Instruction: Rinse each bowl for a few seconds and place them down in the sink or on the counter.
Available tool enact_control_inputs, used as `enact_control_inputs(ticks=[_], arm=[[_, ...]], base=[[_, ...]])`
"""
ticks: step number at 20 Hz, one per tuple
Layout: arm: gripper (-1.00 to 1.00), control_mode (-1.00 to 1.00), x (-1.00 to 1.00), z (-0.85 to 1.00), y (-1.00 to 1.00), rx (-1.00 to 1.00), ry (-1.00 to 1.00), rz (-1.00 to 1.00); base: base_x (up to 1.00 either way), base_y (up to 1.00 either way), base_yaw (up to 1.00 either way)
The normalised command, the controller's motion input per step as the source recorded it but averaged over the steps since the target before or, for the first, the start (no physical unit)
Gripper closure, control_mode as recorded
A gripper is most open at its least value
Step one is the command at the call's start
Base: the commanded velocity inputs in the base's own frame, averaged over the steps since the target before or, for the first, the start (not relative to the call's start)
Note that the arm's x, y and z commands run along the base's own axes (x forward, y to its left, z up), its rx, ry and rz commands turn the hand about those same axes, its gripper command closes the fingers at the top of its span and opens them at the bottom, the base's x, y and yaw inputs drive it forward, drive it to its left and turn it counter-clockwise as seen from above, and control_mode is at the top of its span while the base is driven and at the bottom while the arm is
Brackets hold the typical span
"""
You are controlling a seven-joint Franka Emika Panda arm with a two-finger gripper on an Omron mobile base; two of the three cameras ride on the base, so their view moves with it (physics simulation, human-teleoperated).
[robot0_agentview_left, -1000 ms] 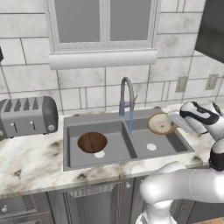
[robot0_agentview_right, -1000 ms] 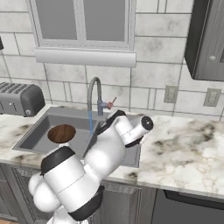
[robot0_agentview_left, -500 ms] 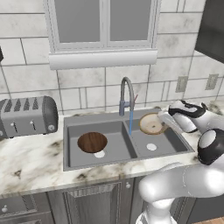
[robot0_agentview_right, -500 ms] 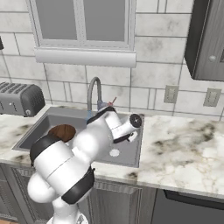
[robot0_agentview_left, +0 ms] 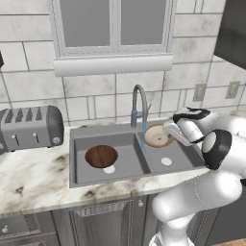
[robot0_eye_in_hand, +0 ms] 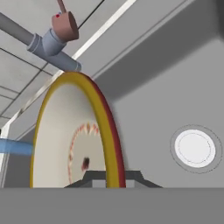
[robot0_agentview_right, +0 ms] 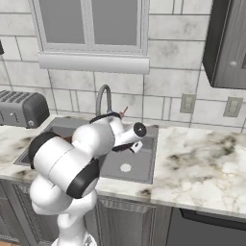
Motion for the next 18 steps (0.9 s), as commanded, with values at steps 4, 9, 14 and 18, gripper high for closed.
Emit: enact_control_inputs(ticks=[4, 9, 14, 18], arm=[[1.00, -1.00, 0.18, -0.10, 0.21, 0.03, -0.01, 0.01], [1.00, -1.00, 0.20, -0.19, 0.05, 0.03, -0.04, 0.01], [1.00, -1.00, 0.14, -0.18, 0.00, 0.04, -0.04, 0.01], [1.00, -1.00, 0.02, 0.00, -0.20, 0.05, -0.03, 0.00]], base=[[0.00, 0.00, 0.00], [0.00, 0.00, 0.00], [0.00, 0.00, 0.00], [0.00, 0.00, 0.00]])
